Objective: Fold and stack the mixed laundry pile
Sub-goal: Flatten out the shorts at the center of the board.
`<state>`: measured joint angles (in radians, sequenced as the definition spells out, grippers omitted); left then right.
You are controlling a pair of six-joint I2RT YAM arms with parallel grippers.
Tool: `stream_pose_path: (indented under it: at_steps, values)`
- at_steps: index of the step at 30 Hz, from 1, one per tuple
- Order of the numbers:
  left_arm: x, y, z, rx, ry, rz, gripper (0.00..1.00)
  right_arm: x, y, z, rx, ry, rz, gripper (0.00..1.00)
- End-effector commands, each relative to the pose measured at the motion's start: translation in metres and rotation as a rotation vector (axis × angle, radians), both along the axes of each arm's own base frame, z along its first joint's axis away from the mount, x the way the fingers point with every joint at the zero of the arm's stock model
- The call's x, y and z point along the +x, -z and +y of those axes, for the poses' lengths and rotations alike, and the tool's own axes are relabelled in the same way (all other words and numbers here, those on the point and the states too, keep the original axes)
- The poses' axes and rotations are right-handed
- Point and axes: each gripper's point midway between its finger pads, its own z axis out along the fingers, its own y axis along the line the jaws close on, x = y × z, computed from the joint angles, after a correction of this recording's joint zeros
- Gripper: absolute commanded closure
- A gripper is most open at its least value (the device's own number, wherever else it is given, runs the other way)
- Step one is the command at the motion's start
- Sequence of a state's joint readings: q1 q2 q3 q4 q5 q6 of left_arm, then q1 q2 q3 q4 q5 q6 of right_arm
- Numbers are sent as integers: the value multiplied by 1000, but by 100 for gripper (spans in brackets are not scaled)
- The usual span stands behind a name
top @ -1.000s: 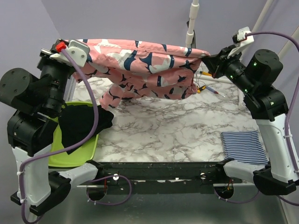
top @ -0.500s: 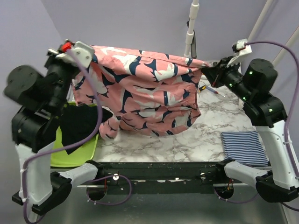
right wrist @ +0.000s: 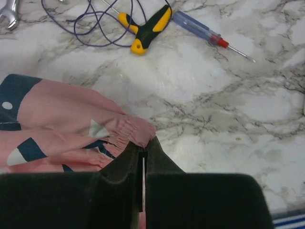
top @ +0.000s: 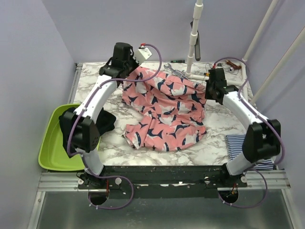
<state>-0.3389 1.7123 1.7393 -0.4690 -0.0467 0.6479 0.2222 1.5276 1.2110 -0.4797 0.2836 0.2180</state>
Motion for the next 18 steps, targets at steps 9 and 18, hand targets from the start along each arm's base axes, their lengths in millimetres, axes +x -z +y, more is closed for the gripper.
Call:
stream_pose_path:
  at_steps: [9, 18]
  values:
    - [83, 24, 12, -16, -108, -14, 8, 78, 18, -7, -94, 61, -6, 43]
    - [-49, 5, -16, -203, 88, 207, 2, 13, 1, 8, 55, 4, 22, 19]
